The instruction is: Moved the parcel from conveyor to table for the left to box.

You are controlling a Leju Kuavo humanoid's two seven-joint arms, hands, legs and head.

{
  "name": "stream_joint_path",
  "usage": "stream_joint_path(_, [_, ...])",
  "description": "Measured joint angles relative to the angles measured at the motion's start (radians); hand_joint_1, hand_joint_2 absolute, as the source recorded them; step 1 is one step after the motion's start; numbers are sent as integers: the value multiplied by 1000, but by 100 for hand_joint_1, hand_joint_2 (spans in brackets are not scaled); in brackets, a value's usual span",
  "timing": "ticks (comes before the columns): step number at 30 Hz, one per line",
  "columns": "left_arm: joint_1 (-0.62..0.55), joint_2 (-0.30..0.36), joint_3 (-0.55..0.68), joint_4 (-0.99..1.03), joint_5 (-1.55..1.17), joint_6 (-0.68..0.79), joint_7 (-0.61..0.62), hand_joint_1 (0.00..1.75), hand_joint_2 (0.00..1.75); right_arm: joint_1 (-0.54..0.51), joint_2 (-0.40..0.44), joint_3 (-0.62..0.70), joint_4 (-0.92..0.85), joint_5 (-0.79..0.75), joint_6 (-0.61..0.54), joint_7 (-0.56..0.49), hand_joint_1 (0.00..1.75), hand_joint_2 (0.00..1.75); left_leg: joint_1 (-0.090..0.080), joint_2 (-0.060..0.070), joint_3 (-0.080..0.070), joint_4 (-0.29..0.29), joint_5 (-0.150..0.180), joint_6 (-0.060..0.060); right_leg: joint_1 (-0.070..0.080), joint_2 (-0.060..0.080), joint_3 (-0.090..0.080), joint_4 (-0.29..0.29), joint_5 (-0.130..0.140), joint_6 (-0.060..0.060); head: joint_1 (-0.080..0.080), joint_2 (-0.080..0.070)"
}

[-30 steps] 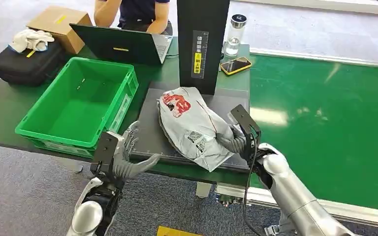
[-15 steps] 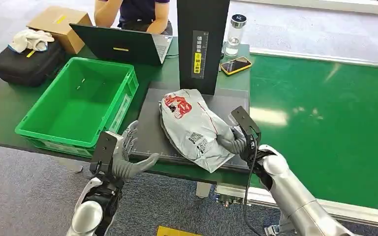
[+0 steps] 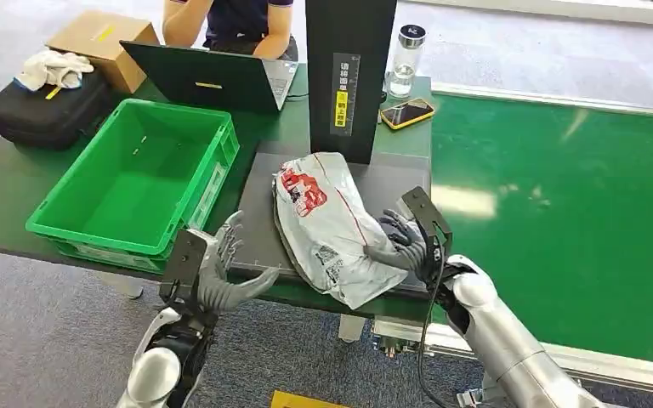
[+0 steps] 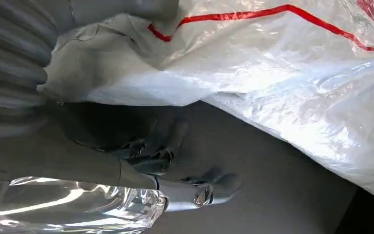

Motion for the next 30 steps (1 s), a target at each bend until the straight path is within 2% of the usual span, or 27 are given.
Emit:
stream_joint_path(13, [3,1,0,0,-4,8,-3,0,175,-24,-11,-24,-41,6,-72,-64,0,175,0,0,0,0,0,0,0,0,0,0,0,0,0,0])
stream_joint_path(25, [7,3,2,0,-21,-2,-12,0,175,39,-84,-249,-323,-41,-143,-141,0,175,0,0,0,1,0,0,0,0,0,0,0,0,0,0])
stream_joint_path(30, [6,3,3,0,-24,-17,-19,0,175,126,-93,-358,-472,5,-200,-205,0,175,0,0,0,1,0,0,0,-1,0,0,0,0,0,0])
